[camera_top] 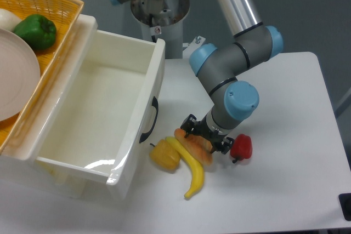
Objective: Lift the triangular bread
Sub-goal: 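Lower the open gripper onto the bread slice and close on it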
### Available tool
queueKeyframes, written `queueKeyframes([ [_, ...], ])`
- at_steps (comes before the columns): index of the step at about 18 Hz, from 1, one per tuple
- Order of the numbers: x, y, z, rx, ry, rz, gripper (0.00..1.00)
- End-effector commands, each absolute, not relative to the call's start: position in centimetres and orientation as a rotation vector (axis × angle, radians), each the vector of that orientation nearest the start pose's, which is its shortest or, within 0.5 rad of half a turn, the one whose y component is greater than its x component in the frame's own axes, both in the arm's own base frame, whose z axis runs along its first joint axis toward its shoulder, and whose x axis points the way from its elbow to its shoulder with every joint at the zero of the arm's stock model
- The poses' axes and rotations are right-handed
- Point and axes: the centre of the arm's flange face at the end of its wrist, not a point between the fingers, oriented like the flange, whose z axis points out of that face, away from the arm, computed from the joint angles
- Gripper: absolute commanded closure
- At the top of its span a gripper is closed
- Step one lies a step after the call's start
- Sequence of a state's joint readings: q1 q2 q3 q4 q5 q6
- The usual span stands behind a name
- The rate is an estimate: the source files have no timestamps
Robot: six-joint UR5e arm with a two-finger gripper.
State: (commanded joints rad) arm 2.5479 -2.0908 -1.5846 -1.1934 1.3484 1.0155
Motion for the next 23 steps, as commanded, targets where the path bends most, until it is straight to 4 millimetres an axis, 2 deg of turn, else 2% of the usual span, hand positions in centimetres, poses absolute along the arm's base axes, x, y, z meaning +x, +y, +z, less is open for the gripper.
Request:
queueKeyframes([
  [6,-43.9,48.3,22.4,-3.017,-0.025,-0.375,0.65],
  [9,-43.9,48.3,22.4,-3.018,-0.032,-0.375,0.78],
  [10,-43.8,48.3,22.5,-3.018,-0.037,-0.376,0.88],
  [11,-43.8,48.3,22.5,-3.018,-0.039,-0.376,0.91],
  [15,-44.0,48.4,23.6,-3.011,-0.034,-0.354,0.91],
  [19,-44.1,48.4,26.8,-2.990,-0.007,-0.286,0.91],
  [23,-43.9,48.1,29.0,-2.983,0.000,-0.250,0.91],
])
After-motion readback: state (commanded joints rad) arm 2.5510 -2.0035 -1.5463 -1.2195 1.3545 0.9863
